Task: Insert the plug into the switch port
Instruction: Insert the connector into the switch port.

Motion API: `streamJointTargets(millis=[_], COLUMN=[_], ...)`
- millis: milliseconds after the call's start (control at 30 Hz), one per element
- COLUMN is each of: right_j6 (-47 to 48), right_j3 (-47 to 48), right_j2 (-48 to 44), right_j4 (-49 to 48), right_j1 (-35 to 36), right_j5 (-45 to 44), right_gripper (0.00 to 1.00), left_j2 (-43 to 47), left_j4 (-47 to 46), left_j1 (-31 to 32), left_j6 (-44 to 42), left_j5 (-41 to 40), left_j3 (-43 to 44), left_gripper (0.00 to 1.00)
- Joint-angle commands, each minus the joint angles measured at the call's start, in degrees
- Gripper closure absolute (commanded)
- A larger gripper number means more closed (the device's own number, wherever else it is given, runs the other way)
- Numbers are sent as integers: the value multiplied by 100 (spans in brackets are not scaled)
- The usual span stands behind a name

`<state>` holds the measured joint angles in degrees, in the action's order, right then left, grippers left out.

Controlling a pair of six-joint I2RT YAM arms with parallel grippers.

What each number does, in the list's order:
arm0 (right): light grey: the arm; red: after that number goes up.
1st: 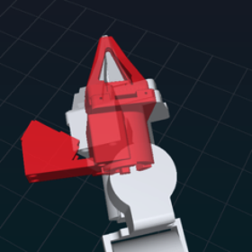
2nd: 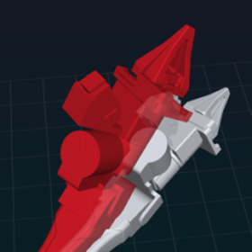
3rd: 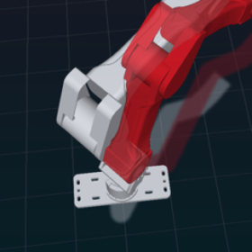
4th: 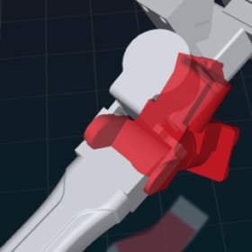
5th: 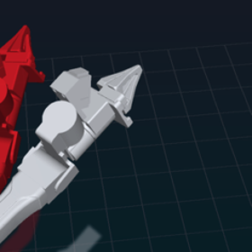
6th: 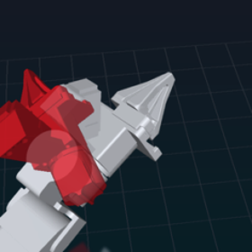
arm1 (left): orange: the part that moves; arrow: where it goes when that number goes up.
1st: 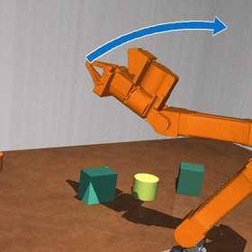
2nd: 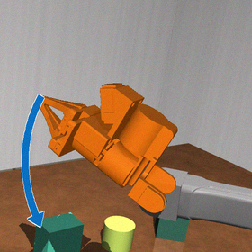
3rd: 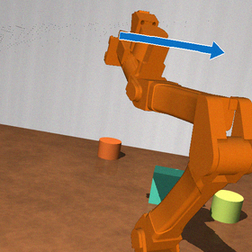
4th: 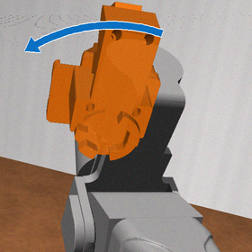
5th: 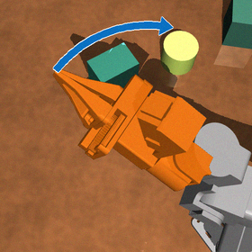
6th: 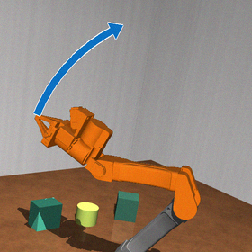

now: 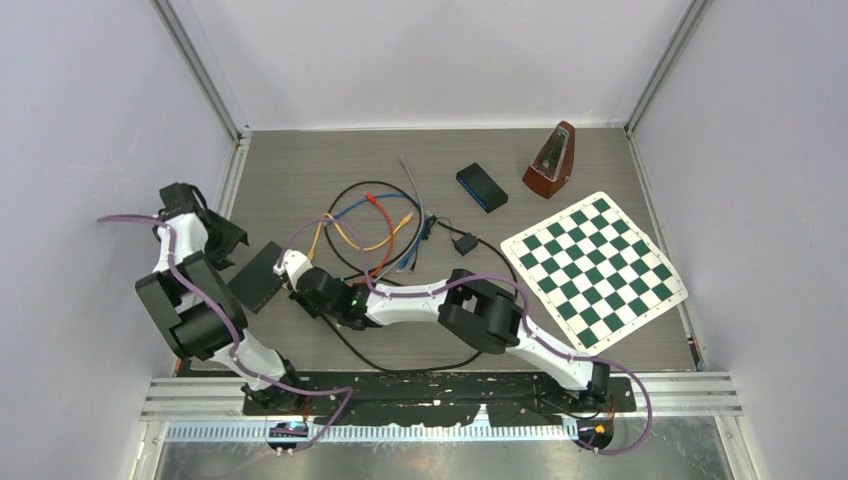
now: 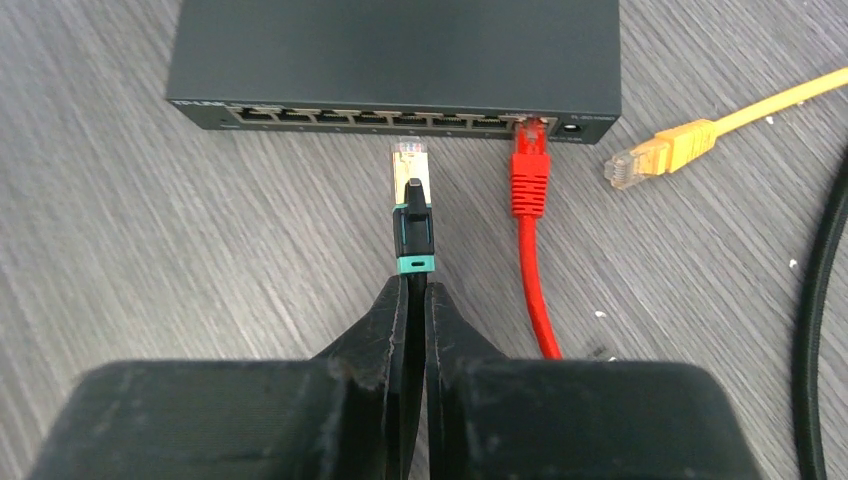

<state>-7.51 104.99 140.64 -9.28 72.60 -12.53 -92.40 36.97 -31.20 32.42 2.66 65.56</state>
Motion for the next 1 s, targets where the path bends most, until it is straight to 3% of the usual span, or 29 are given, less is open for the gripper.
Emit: streamJointTargets(millis=[0, 367, 967], right_j6=[-31, 81, 327], right_j3=[554, 756, 746], right_j2=[33, 220, 333], right_j4=[512, 756, 636], right_j1=[21, 18, 5], right_j5=[-399, -557, -428], right_gripper=[95, 95, 95], left_j2=[-157, -690, -507], left_j4=[151, 559, 791], left_j1=[-31, -29, -35], left_j6=[-226, -349, -468], left_j5=[142, 516, 753], left_j3=[284, 422, 21], left_gripper=[45, 46, 49])
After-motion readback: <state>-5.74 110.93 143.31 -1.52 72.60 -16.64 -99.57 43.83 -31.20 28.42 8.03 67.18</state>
